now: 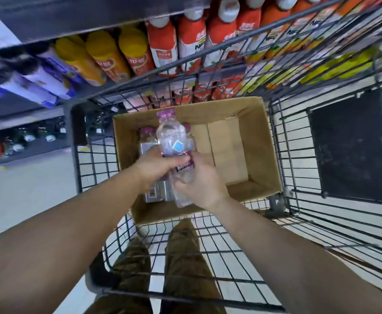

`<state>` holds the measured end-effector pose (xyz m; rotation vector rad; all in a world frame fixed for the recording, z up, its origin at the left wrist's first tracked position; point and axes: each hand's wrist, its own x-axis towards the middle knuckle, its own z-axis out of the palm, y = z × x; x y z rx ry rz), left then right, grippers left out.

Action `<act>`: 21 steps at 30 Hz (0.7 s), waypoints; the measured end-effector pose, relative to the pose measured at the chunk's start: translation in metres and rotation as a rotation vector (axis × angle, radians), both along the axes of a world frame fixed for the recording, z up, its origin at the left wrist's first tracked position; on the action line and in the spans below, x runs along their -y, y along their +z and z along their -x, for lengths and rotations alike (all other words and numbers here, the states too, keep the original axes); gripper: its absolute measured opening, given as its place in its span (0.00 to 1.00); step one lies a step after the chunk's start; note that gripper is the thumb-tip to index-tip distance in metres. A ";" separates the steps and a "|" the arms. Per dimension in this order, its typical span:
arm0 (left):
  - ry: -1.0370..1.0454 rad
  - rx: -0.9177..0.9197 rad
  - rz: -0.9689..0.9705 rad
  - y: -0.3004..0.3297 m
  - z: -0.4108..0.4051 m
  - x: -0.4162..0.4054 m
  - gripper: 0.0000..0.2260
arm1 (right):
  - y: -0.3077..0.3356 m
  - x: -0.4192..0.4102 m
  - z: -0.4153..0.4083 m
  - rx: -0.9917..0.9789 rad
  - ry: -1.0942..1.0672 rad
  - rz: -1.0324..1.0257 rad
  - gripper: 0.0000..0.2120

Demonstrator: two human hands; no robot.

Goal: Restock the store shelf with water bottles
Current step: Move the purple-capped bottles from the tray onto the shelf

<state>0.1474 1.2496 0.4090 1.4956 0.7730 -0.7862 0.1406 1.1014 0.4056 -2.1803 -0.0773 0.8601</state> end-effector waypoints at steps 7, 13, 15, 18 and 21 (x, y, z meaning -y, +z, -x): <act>0.029 -0.021 -0.147 -0.010 0.023 -0.057 0.19 | -0.069 0.015 -0.006 -0.150 -0.082 0.108 0.32; 0.019 0.040 -0.098 -0.014 0.026 -0.054 0.09 | -0.118 -0.004 -0.008 -0.214 -0.130 0.233 0.34; -0.001 0.054 -0.087 -0.013 0.027 -0.051 0.12 | -0.124 -0.004 -0.011 -0.265 -0.123 0.247 0.35; -0.004 0.058 -0.089 -0.011 0.029 -0.049 0.14 | -0.127 -0.003 -0.020 -0.290 -0.122 0.249 0.34; -0.026 0.074 -0.097 -0.008 0.033 -0.048 0.10 | -0.124 -0.006 -0.025 -0.289 -0.077 0.253 0.22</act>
